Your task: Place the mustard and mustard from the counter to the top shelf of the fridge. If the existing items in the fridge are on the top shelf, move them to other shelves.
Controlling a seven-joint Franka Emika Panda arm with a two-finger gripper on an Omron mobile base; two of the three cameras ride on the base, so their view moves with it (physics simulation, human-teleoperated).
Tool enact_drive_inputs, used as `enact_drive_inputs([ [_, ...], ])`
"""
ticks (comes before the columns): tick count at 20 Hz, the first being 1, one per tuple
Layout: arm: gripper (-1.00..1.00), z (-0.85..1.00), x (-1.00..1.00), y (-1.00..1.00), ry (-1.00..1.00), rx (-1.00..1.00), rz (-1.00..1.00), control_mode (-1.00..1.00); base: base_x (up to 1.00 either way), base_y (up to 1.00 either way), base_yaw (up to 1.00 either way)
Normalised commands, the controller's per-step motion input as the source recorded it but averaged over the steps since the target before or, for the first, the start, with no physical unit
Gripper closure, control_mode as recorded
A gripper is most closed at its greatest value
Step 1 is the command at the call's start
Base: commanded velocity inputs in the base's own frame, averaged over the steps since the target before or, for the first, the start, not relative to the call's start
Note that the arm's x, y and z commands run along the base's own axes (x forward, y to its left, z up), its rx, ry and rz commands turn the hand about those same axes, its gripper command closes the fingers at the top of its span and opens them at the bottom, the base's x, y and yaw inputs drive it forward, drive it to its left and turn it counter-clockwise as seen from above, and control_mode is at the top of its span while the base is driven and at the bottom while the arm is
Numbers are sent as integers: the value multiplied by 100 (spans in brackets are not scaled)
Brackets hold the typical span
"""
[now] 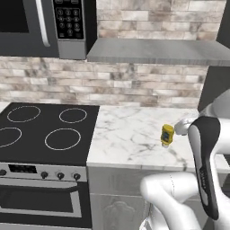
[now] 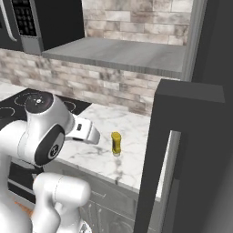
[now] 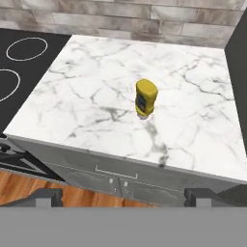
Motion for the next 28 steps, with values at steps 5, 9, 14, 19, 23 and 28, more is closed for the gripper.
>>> enact_drive_inputs([
  [5, -100, -38, 43, -19, 17, 0, 0, -100, 0, 0, 0],
  [9, -100, -34, 38, -31, 25, 0, 1, -100, 0, 0, 0],
  [14, -100, -26, 36, -41, 19, 1, 7, -100, 0, 0, 0],
  [19, -100, -44, 43, -22, 1, 0, 16, -100, 0, 0, 0],
  [23, -100, -39, 48, -14, 0, 0, 15, -100, 0, 0, 0],
  [28, -100, -38, 47, 0, -1, 0, 10, -100, 0, 0, 0],
])
